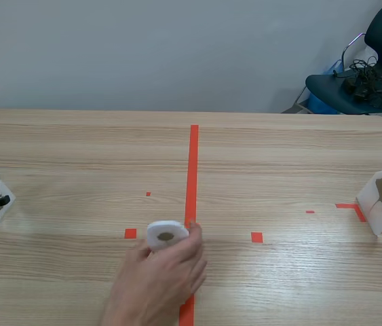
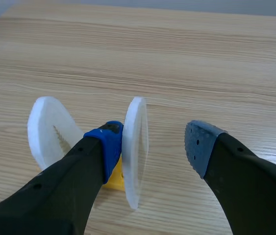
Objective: Do the leaf sorting experiment
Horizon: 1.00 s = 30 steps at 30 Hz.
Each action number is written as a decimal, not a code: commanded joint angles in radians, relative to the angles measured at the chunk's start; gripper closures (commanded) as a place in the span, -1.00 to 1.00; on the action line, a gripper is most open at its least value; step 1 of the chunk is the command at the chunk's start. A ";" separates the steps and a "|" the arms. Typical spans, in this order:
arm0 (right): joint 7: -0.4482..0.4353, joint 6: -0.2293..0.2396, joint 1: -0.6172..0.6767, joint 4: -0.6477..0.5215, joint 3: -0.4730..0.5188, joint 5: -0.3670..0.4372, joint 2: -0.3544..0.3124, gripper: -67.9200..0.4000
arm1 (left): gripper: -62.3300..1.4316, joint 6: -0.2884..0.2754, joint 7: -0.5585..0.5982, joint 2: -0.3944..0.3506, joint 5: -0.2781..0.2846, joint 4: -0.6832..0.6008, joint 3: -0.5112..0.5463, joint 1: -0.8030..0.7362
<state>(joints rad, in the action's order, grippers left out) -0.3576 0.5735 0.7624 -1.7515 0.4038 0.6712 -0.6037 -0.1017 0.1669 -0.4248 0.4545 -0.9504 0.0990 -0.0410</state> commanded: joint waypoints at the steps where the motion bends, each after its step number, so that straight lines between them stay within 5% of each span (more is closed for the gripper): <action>1: -0.014 0.001 -0.011 -0.010 0.003 0.018 0.000 -1.00 | 0.01 -0.001 0.015 -0.040 0.006 -0.097 0.008 -0.019; 4: -0.014 0.001 -0.011 -0.010 0.003 0.018 0.000 -1.00 | -0.08 -0.002 0.014 -0.076 0.006 -0.240 0.021 -0.080; 8: -0.014 0.000 -0.011 -0.010 0.004 0.019 0.000 -1.00 | -0.75 -0.009 -0.023 -0.106 0.006 -0.444 0.053 -0.171; 11: -0.014 -0.001 -0.011 -0.010 0.004 0.042 0.000 -1.00 | -1.00 -0.077 -0.052 -0.110 0.006 -0.575 0.058 -0.239; 18: -0.014 0.000 -0.011 -0.010 0.004 0.041 0.000 -1.00 | -1.00 -0.373 -0.091 -0.082 0.015 -0.809 0.057 -0.368; 25: 0.058 -0.004 -0.027 -0.010 -0.021 0.035 0.000 -1.00 | -1.00 -0.396 -0.130 -0.058 0.013 -0.864 0.058 -0.417; 30: 0.083 -0.013 -0.106 -0.005 -0.161 -0.061 0.001 -1.00 | -1.00 -0.396 -0.138 -0.058 0.013 -0.864 0.058 -0.416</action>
<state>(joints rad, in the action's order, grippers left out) -0.2565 0.5644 0.6872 -1.7512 0.2623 0.6106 -0.6037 -0.4992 0.0177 -0.4850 0.4541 -1.8210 0.1555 -0.4656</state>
